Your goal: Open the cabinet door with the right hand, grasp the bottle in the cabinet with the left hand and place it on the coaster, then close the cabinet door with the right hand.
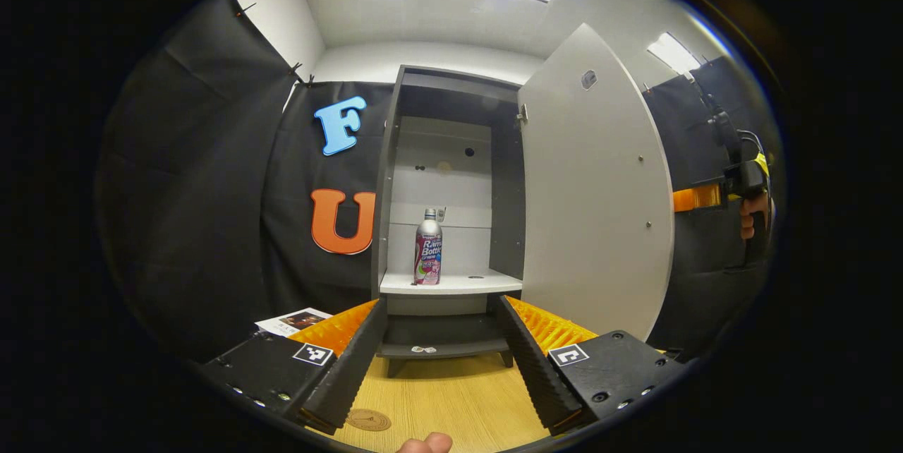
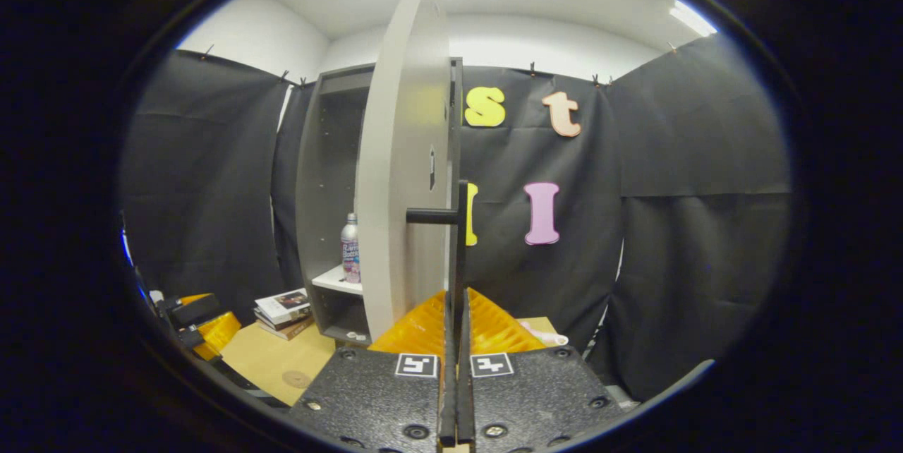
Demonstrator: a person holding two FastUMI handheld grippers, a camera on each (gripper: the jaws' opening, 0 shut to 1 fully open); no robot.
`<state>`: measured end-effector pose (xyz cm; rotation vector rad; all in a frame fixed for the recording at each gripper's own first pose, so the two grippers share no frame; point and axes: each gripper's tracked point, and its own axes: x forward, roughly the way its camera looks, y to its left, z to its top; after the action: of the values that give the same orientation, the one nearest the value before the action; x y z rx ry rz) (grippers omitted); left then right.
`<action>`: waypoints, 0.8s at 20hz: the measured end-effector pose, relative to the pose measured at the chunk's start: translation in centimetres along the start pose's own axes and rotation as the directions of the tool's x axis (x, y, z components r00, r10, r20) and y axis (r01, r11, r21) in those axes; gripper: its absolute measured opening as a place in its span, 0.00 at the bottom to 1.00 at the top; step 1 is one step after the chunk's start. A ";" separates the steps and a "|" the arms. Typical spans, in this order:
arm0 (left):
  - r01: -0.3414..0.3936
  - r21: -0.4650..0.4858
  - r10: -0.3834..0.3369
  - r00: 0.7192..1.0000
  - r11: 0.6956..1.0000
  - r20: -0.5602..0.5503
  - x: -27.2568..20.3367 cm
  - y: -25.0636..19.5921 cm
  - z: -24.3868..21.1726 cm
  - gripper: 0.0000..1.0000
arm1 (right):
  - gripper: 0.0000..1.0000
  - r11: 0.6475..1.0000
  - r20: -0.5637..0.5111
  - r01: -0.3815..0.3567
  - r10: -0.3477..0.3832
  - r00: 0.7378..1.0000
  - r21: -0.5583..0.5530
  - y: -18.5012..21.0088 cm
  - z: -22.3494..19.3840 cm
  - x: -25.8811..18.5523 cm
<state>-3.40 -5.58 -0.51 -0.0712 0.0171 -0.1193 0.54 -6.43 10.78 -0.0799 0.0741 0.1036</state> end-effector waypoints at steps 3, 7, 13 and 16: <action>-0.001 0.006 0.001 1.000 1.000 0.000 0.1 -0.2 0.0 0.95 | 0.04 0.999 0.012 -0.010 0.009 1.000 0.043 -0.5 0.0 0.2; 0.002 0.016 -0.002 1.000 1.000 -0.004 0.1 -0.5 0.0 0.95 | 0.04 0.999 0.016 -0.024 0.023 1.000 0.045 -0.9 -0.2 -0.7; -0.004 0.021 0.005 0.999 1.000 -0.036 0.6 -0.5 -1.1 0.95 | 0.04 0.998 0.036 0.056 -0.055 0.998 -0.025 -4.4 -0.6 -3.6; 0.009 0.019 -0.009 0.999 1.000 -0.041 1.1 -1.0 -1.2 0.95 | 0.05 0.997 0.029 0.073 -0.072 0.997 -0.017 -4.7 -1.3 -4.0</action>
<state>-2.43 -6.77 -1.65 -0.0498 0.0561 -0.1298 -3.03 -11.62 10.19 -0.0991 0.0424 0.0329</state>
